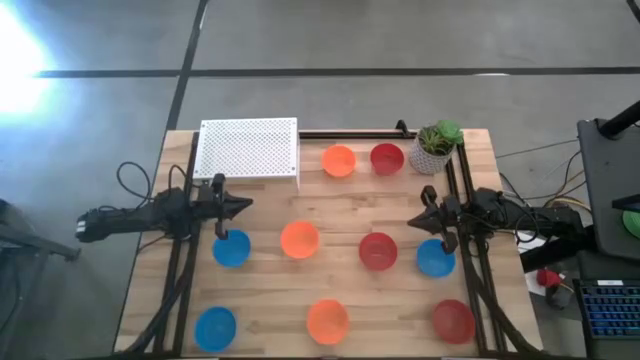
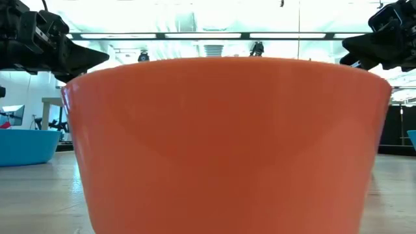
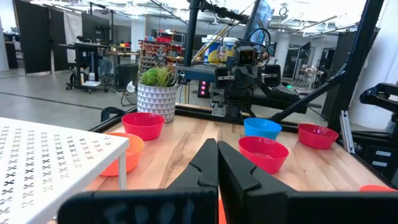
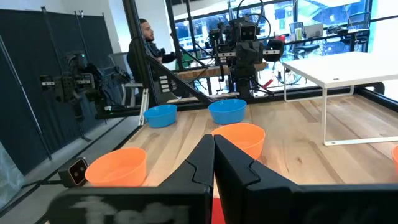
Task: Pick & Place Mini bowls
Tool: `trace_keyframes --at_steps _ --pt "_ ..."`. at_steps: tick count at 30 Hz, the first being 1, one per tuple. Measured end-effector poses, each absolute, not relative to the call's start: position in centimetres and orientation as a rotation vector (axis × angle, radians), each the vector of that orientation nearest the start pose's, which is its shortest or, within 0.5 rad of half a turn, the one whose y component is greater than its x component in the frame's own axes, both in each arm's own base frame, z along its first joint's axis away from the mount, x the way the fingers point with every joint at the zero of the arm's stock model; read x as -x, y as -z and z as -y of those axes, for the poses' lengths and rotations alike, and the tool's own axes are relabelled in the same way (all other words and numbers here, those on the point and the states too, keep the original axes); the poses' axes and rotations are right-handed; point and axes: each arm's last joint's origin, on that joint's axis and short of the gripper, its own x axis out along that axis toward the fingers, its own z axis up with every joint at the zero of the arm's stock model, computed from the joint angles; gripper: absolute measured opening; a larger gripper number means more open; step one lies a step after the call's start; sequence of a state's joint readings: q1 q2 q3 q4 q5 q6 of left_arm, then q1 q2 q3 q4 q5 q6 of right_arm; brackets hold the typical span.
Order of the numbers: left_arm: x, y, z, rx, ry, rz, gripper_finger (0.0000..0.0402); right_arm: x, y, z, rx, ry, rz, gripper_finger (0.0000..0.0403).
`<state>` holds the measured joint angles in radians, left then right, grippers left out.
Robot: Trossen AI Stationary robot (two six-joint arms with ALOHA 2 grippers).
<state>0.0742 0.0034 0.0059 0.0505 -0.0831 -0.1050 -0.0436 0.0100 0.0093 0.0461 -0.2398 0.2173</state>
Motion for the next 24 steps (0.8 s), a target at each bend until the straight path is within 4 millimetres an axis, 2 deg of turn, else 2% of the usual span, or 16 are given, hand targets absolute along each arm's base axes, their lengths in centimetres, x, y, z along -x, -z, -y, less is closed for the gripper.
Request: trace_keyframes --at_steps 24 --pt "-9.69 -17.01 -0.96 0.105 -0.154 0.061 0.0 -9.7 -17.12 -0.26 -0.209 -0.199 0.033 0.0008"
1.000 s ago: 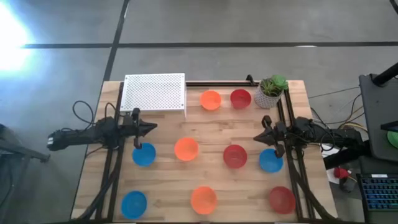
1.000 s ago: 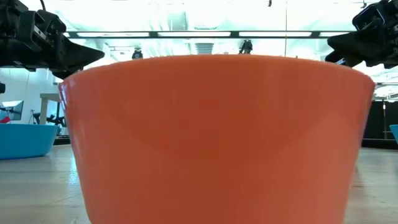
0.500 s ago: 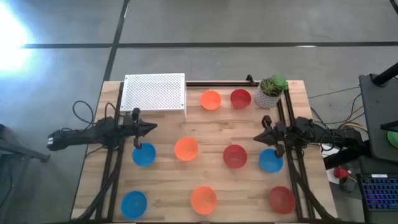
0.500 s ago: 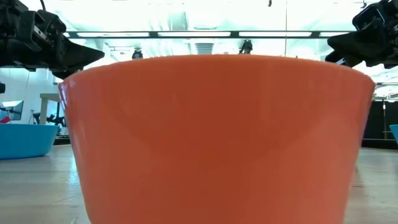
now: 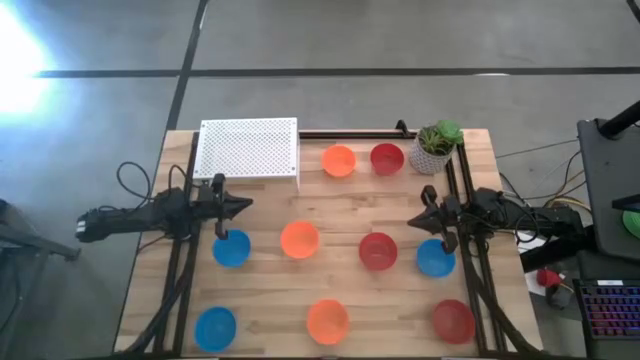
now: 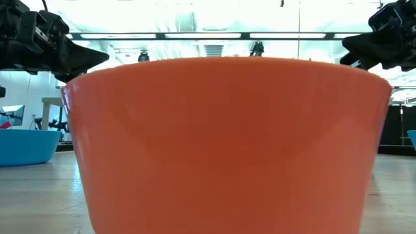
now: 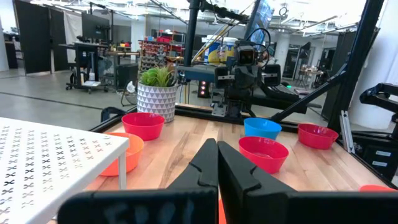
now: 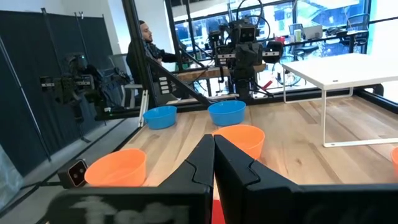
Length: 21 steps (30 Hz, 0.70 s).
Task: Pick & Place Mini bowls
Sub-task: Put the top right blue bowl on the shelf
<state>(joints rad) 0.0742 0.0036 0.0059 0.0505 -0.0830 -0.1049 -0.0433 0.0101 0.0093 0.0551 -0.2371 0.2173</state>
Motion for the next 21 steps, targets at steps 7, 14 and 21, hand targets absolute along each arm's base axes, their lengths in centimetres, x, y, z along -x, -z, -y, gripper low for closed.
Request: trace_keyframes --at_steps 7,14,21 --pt "-9.7 -17.0 -1.0 0.105 -0.154 0.061 0.0 -9.6 -18.0 -0.3 -0.204 -0.209 0.122 0.0008" --pt "-9.7 -17.0 -1.0 0.105 -0.154 0.061 0.0 -9.1 -20.0 -0.2 -0.169 -0.207 0.342 0.0008" --pt "-9.7 -17.0 -1.0 0.105 -0.154 0.061 0.0 -8.8 -20.9 0.4 -0.124 0.021 0.464 0.0008"
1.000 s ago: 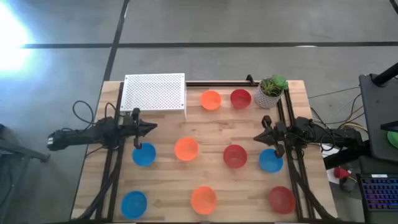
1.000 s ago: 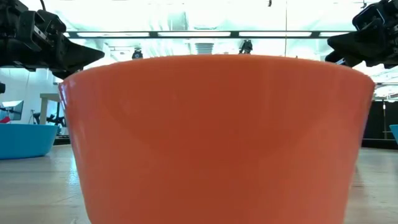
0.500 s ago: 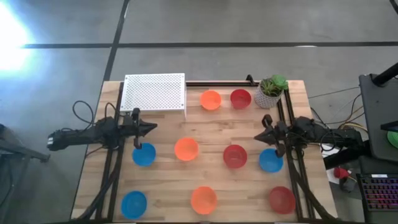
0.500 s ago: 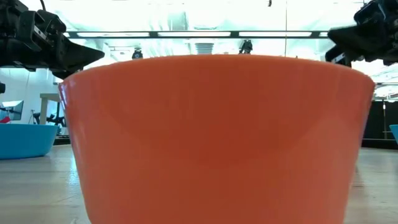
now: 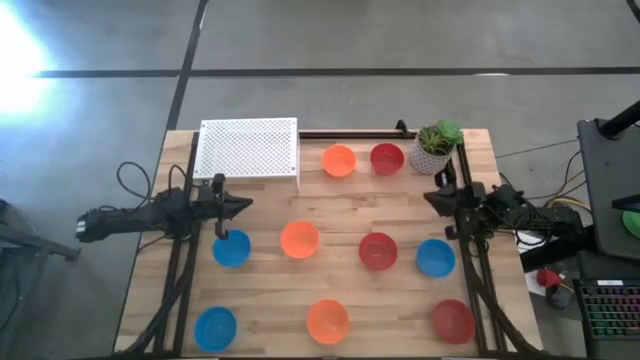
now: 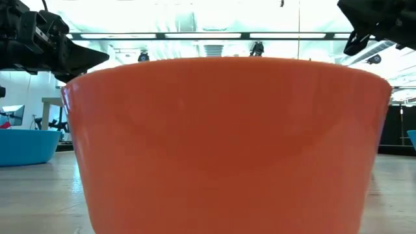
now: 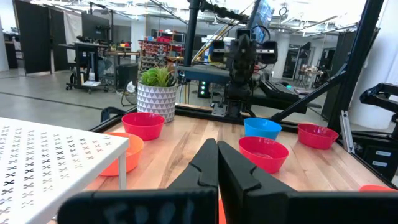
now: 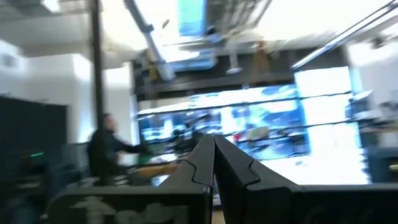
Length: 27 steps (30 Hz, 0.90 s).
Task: Pick & Place Mini bowls
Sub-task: Put the top right blue bowl on the shelf
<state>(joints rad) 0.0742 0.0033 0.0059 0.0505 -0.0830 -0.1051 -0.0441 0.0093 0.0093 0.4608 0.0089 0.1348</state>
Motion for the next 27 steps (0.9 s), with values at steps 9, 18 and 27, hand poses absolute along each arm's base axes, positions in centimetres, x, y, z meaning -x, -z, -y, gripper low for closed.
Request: trace_keyframes --at_steps 9,18,27 --pt "-9.7 -17.0 -1.0 0.105 -0.154 0.061 0.0 -8.2 -23.0 0.7 -0.106 0.134 0.501 0.0008" --pt "-9.7 -17.0 -1.0 0.105 -0.154 0.061 0.0 -8.5 -27.8 1.0 -0.043 0.257 0.249 0.0008" --pt "-9.7 -17.0 -1.0 0.106 -0.155 0.062 0.0 -10.7 -32.6 1.1 -0.033 0.255 0.127 0.0008"
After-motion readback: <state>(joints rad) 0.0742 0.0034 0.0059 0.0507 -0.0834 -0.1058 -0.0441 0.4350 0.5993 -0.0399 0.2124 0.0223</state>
